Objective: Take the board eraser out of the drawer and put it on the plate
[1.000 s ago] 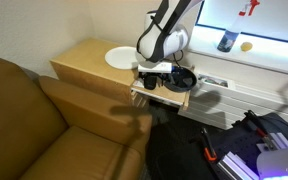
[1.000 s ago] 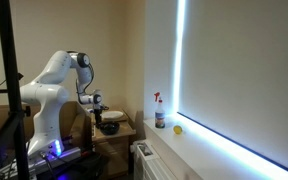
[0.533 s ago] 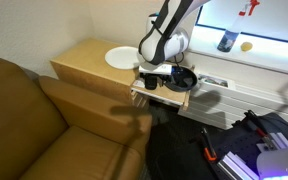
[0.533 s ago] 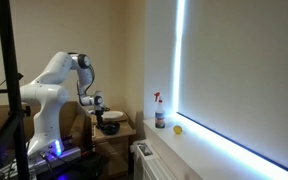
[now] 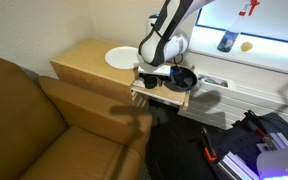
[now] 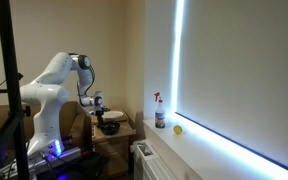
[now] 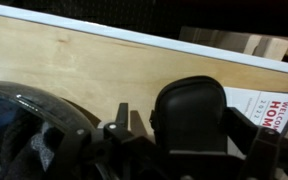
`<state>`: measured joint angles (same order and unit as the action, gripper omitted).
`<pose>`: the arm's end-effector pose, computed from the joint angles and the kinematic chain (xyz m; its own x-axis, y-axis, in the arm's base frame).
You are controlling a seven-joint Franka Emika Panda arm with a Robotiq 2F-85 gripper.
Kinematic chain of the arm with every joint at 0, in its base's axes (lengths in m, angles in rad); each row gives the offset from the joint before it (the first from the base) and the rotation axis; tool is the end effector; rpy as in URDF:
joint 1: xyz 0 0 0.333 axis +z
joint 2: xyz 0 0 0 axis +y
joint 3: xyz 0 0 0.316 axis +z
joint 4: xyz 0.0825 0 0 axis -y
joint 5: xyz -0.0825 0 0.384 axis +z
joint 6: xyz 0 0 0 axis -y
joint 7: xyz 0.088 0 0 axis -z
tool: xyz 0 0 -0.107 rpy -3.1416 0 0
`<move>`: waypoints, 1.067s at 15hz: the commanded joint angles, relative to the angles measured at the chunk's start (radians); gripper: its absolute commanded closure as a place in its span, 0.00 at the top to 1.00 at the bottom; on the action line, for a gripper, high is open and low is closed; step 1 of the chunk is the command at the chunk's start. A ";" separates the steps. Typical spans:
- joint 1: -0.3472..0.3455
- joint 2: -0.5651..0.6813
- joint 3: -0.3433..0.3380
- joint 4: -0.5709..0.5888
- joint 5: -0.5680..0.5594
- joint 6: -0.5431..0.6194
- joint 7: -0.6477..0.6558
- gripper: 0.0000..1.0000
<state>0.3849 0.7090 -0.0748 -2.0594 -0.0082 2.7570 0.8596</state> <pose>0.5456 0.1733 0.0847 0.8656 -0.4996 0.0323 -0.5006 -0.8647 0.0416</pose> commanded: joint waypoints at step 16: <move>-0.012 -0.206 0.044 -0.116 0.013 -0.113 -0.073 0.29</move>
<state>0.3873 0.6363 -0.0556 -2.0875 -0.0070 2.7304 0.8316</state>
